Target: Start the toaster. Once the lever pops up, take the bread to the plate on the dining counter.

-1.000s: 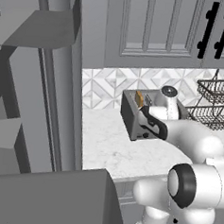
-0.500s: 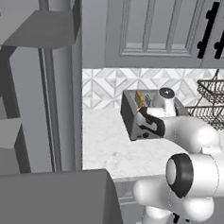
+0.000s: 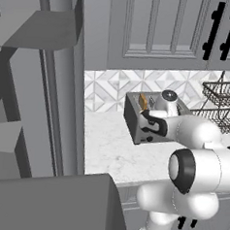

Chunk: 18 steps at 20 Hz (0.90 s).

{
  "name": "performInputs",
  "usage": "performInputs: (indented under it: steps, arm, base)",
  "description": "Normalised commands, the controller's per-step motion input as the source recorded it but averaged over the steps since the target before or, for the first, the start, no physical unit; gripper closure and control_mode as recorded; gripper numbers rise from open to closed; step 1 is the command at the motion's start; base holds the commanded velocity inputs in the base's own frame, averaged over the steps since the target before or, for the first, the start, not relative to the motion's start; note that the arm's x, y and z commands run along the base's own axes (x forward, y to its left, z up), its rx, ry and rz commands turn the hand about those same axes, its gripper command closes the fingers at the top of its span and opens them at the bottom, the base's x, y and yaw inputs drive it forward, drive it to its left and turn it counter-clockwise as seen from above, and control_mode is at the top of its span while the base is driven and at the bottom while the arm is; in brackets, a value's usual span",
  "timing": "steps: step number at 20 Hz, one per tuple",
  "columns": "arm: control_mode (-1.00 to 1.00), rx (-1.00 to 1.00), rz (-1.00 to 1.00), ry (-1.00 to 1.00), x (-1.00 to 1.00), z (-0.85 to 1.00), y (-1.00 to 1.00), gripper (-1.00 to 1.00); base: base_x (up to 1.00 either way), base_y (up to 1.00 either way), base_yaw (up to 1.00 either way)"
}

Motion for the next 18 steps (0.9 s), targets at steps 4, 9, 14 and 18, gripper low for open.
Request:
performInputs:
  steps: [4,9,14,18]
  arm:
    - [-1.0,0.0,0.0,-0.02,0.19,-0.09,0.0,1.0]
    - [-1.0,0.0,0.0,-0.02,0.11,-0.14,0.0,1.0]
    - [-1.0,0.0,0.0,-0.02,-0.15,-0.44,0.0,1.0]
    - [-1.0,0.0,0.0,-0.02,0.0,-0.41,0.0,1.0]
  base:
    - [0.0,0.0,0.0]
    - [0.0,0.0,0.0]
    - [0.0,0.0,0.0]
    - [0.0,0.0,0.0]
